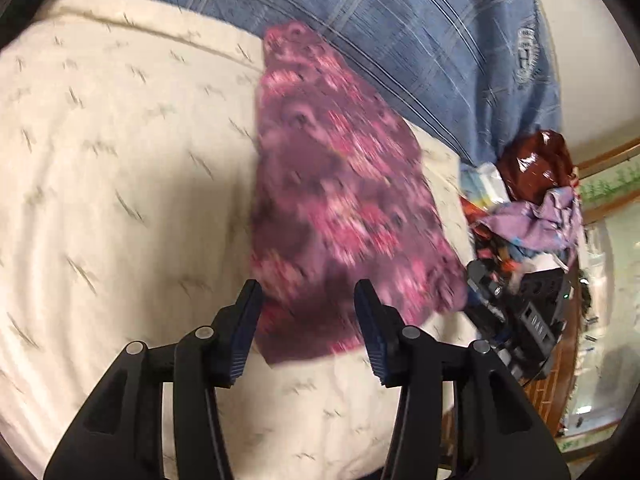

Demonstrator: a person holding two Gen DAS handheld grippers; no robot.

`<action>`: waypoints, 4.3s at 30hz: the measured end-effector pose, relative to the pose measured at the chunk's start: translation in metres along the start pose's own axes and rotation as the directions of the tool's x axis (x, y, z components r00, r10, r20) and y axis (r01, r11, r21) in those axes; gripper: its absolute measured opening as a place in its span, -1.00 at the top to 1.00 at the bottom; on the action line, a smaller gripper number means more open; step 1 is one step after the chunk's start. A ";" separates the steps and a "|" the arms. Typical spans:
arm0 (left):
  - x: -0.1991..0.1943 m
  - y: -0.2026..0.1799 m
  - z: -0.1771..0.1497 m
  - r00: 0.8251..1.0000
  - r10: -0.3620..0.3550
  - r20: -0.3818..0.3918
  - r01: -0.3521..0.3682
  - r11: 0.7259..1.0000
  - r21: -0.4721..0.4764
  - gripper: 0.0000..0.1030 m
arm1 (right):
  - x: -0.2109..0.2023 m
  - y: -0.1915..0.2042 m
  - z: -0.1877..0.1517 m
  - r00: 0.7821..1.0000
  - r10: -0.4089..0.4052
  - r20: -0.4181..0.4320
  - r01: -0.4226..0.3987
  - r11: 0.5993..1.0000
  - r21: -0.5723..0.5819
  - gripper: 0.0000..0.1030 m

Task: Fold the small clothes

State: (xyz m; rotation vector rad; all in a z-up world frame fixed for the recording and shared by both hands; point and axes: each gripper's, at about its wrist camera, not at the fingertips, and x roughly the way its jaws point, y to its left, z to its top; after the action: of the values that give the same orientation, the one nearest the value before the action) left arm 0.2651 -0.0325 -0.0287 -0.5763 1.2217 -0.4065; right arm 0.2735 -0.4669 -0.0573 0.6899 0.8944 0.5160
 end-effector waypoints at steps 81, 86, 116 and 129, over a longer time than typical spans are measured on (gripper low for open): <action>0.052 0.017 0.079 0.998 -0.053 -0.016 0.051 0.993 -0.109 0.47 | 0.097 -0.003 0.060 0.993 -0.099 -0.061 0.092 0.990 -0.107 0.56; 0.019 0.007 0.064 0.999 -0.038 0.010 0.039 0.998 -0.056 0.51 | 0.083 0.025 0.048 0.989 -0.148 -0.014 0.144 0.979 -0.143 0.66; -0.099 0.041 -0.034 0.931 0.236 0.280 -0.297 0.934 0.199 -0.13 | 0.052 0.130 -0.095 0.983 -0.147 0.107 0.175 0.926 -0.336 0.24; -0.033 0.064 0.004 0.898 0.379 0.222 -0.423 0.884 0.199 -0.47 | 0.111 0.102 -0.087 0.987 -0.159 0.013 0.153 0.923 -0.353 0.52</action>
State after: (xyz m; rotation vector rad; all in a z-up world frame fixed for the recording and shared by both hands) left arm 0.2585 0.0385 -0.0422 -0.1330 1.0655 -0.1421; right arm 0.2467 -0.2961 -0.0793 0.2844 0.8351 0.5225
